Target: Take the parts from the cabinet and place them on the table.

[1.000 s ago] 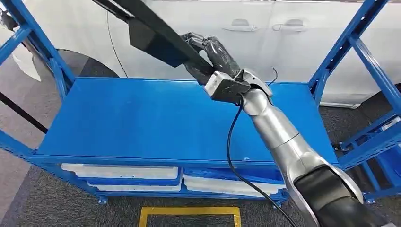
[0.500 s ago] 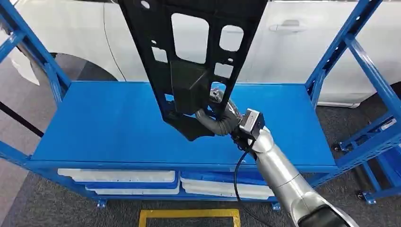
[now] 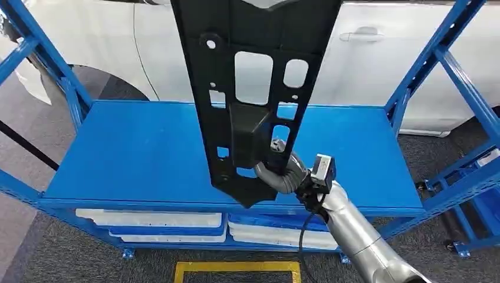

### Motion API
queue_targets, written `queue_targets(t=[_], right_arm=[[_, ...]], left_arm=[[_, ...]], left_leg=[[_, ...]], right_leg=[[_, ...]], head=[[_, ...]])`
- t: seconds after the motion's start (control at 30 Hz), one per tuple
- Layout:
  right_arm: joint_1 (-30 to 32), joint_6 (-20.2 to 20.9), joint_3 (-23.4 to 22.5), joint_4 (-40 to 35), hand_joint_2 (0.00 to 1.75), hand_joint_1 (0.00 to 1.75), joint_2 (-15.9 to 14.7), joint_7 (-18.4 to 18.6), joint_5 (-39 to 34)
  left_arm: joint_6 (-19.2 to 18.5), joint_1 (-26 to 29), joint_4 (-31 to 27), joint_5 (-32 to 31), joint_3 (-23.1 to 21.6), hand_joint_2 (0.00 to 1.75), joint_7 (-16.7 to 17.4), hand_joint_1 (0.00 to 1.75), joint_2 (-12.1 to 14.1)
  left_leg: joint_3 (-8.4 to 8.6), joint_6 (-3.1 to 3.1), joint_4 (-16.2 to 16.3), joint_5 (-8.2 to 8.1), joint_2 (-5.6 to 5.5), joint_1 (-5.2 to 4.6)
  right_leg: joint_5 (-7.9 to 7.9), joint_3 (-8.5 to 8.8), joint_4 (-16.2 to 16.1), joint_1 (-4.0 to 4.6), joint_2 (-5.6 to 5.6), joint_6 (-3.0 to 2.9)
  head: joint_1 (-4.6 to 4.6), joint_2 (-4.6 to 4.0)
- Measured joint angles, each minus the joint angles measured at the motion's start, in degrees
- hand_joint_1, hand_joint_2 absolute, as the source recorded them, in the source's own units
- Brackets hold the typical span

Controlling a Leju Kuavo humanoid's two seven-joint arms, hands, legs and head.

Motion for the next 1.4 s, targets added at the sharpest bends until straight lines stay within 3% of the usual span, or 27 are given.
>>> queue_targets(t=[0.07,0.13,0.2,0.23,0.27,0.3,0.37,0.43,0.47,0.57,0.63,0.67,0.73,0.77,0.8,0.87,0.93,0.97,1.0,1.1,1.13,1.17,1.23,1.27,1.3,1.37,1.4], right_arm=[[0.58,0.66,0.07,-0.04,1.75,1.75,-0.04,1.40,-1.29],[0.69,0.90,0.11,-0.07,1.75,1.75,-0.07,2.27,-1.94],[0.81,0.83,0.11,-0.07,1.75,1.75,-0.07,2.69,-2.73],[0.97,0.81,0.11,-0.07,1.75,1.75,-0.07,2.69,-2.99],[1.13,0.63,0.11,-0.07,1.75,1.75,-0.13,2.75,-3.37],[1.36,0.54,0.09,-0.20,1.75,1.75,-0.20,2.77,-3.63],[1.75,0.37,0.00,-0.92,1.75,1.75,-0.42,2.86,-3.82],[1.76,0.11,-0.20,-1.64,1.75,1.75,-0.72,2.91,-3.98],[1.78,0.13,-0.33,-1.97,1.75,1.75,-0.92,2.86,-4.17],[1.87,0.35,-0.42,-2.29,1.75,1.75,-1.36,2.69,-4.61],[1.92,0.50,-0.46,-2.32,1.75,1.75,-1.79,2.67,-4.68],[1.84,0.74,-0.48,-2.29,1.75,1.75,-1.90,2.62,-4.83],[1.62,0.83,-0.48,-2.25,1.75,1.75,-2.05,2.58,-5.24],[1.64,0.83,-0.48,-2.23,1.75,1.75,-2.05,2.58,-5.59],[1.63,0.79,-0.48,-2.21,1.75,1.75,-2.10,2.58,-5.88],[1.59,0.63,-0.48,-2.21,1.75,1.75,-2.40,2.60,-6.29],[1.48,0.63,-0.52,-2.25,1.75,1.75,-2.62,2.60,-6.55],[1.14,0.57,-0.68,-2.34,1.75,1.75,-2.69,2.53,-6.73],[1.05,0.57,-0.81,-2.43,1.75,1.75,-2.71,2.56,-6.90],[0.69,0.63,-1.03,-2.43,1.75,1.75,-2.84,2.60,-7.76],[0.64,0.59,-1.05,-2.40,1.75,1.75,-2.84,2.73,-7.87],[0.41,0.46,-1.05,-2.40,1.75,1.75,-2.80,2.82,-7.95],[-0.01,-0.37,-1.09,-2.43,1.75,1.75,-2.53,3.32,-8.02],[-0.05,-0.77,-1.11,-2.43,1.75,1.75,-2.45,3.69,-8.02],[-0.02,-1.03,-1.14,-2.43,1.75,1.75,-2.45,3.82,-8.00],[0.01,-1.33,-1.20,-2.47,1.75,1.75,-2.45,4.06,-7.93],[0.07,-1.40,-1.27,-2.67,1.75,1.75,-2.45,4.20,-7.91]], left_arm=[[-0.22,0.09,0.00,0.00,0.11,1.75,1.09,0.00,0.00],[-0.31,0.15,0.00,0.00,0.24,1.75,1.75,0.00,0.02],[-0.79,0.15,0.00,0.00,0.26,1.75,2.49,0.00,0.02],[-0.96,0.28,0.00,0.00,0.24,1.75,2.93,0.00,0.02],[-1.11,0.45,0.00,0.00,0.24,1.75,3.30,0.00,0.02],[-1.25,0.55,0.00,0.07,0.26,1.75,3.43,0.00,0.02],[-1.46,0.54,0.00,0.00,0.26,1.75,3.58,0.00,0.02],[-1.75,0.60,0.00,0.02,0.26,1.75,3.67,0.00,0.04],[-1.95,0.51,0.00,0.00,0.26,1.75,3.65,0.00,0.07],[-2.12,0.77,0.00,-0.04,0.26,1.75,3.34,0.00,0.07],[-2.14,0.80,0.00,0.00,0.26,1.75,3.23,0.00,0.04],[-2.16,0.74,0.00,0.00,0.26,1.75,3.17,0.00,0.07],[-2.18,0.76,0.00,0.00,0.26,1.75,2.99,0.00,0.09],[-2.23,0.82,0.00,0.00,0.26,1.75,2.97,0.00,0.11],[-2.25,0.85,0.00,0.00,0.26,1.75,2.99,0.00,0.11],[-2.25,0.86,0.00,0.00,0.26,1.75,3.04,0.00,0.11],[-2.25,0.83,0.00,0.00,0.26,1.75,3.08,0.00,0.09],[-2.27,0.79,0.00,0.00,0.26,1.75,3.15,0.00,0.09],[-2.29,0.73,0.00,0.00,0.26,1.75,3.26,0.00,0.09],[-2.36,0.83,0.00,0.02,0.26,1.75,3.41,0.00,0.09],[-2.45,0.88,0.00,0.00,0.26,1.75,3.43,0.00,0.11],[-2.56,0.86,0.00,0.02,0.26,1.75,3.43,0.00,0.13],[-2.88,0.58,0.00,0.02,0.26,1.75,3.54,0.00,0.15],[-3.06,0.39,0.00,0.02,0.26,1.75,3.82,0.00,0.15],[-3.12,0.28,0.00,0.02,0.26,1.75,4.02,0.00,0.15],[-3.12,0.21,0.00,0.02,0.24,1.75,4.37,0.00,0.15],[-3.12,0.24,0.00,0.00,0.22,1.75,4.59,0.00,0.15]], left_leg=[[0.22,-0.62,-0.32,0.12,0.00,0.21],[-0.07,-1.25,0.68,-0.89,0.03,0.31],[-2.86,-1.43,7.31,-5.23,0.10,0.29],[-5.18,-1.56,12.66,-7.84,0.10,0.31],[-6.88,-1.65,16.63,-9.36,0.11,0.30],[-7.51,-1.64,18.40,-9.58,0.11,0.30],[-4.45,-1.37,13.19,-6.13,0.11,0.30],[1.21,-0.76,2.75,-1.70,0.12,0.29],[2.24,-0.65,0.71,-2.44,0.06,0.01],[1.63,0.10,0.72,-1.46,-0.02,-0.29],[1.33,0.93,-0.29,-0.20,0.28,0.30],[0.92,1.26,-0.55,0.32,0.27,0.23],[-0.40,1.59,-0.51,1.19,0.36,0.20],[-1.08,1.59,-0.49,1.68,0.40,0.17],[-1.76,1.54,-0.40,2.16,0.41,0.17],[-3.15,1.37,-0.21,3.08,0.40,0.20],[-4.41,1.03,0.17,3.92,0.23,0.22],[-4.81,0.68,0.36,4.35,0.18,0.13],[-4.90,0.34,0.28,4.82,0.13,-0.02],[-4.76,-0.71,-0.46,6.38,0.12,0.10],[-5.10,-1.13,-0.38,6.26,0.07,0.01],[-5.90,-1.22,0.77,3.93,0.10,0.16],[-8.29,-1.46,8.65,-3.78,0.14,0.25],[-9.21,-1.63,13.44,-6.35,0.14,0.24],[-9.53,-1.71,17.24,-7.20,0.14,0.24],[-7.47,-1.56,18.21,-4.38,0.14,0.24],[-4.73,-1.31,15.30,-2.29,0.14,0.23]], right_leg=[[-0.12,-0.06,0.16,0.27,0.01,-0.60],[0.40,0.29,-0.54,-0.24,-0.16,-1.44],[0.54,0.26,-0.54,-0.18,-0.24,-1.96],[0.60,0.18,-0.51,-0.08,-0.30,-2.07],[0.64,0.06,-0.42,-0.02,-0.30,-2.10],[0.65,-0.04,-0.33,0.03,-0.30,-2.12],[0.66,-0.18,-0.03,0.07,-0.27,-2.10],[0.62,-0.31,0.40,0.08,-0.17,-2.00],[0.64,-0.57,0.58,0.43,-0.15,-1.65],[1.44,-0.93,0.40,0.19,-0.12,-0.47],[1.09,-1.32,0.73,0.02,-0.01,0.18],[-1.18,-2.00,2.18,0.01,-0.09,0.52],[-7.49,-4.83,10.47,-0.20,-0.09,1.08],[-9.69,-5.98,14.74,-0.25,-0.09,1.31],[-10.37,-6.35,17.21,-0.26,-0.09,1.45],[-7.63,-3.51,14.93,-0.33,-0.09,1.50],[-4.10,3.05,5.53,-0.33,-0.10,1.20],[-5.52,6.26,0.35,-0.23,-0.05,0.82],[-5.29,6.75,-0.57,0.21,0.09,0.27],[-4.29,5.91,-0.50,0.49,0.09,-0.73],[-3.39,5.50,-1.01,-0.23,-0.15,-1.45],[-2.73,4.90,-1.00,-0.09,-0.44,-1.85],[-1.36,3.18,-0.97,0.00,-0.48,-2.40],[-0.65,2.31,-0.92,0.10,-0.54,-2.44],[0.03,1.39,-0.86,0.24,-0.58,-2.43],[1.22,-0.43,-0.62,0.41,-0.61,-2.33],[1.82,-1.34,-0.46,0.52,-0.60,-2.24]], head=[[0.00,0.00],[0.00,0.00],[0.00,0.00],[0.00,0.00],[0.00,0.00],[0.00,0.00],[0.00,0.00],[0.00,0.00],[0.00,0.00],[0.00,0.00],[0.00,0.00],[0.02,0.00],[0.02,0.00],[0.02,0.00],[0.02,0.00],[0.02,0.00],[0.02,0.00],[0.02,0.00],[-0.11,0.00],[-0.02,0.00],[0.00,0.00],[-0.02,0.00],[-0.02,0.00],[-0.02,0.00],[-0.02,0.00],[-0.02,0.00],[-0.02,0.00]])
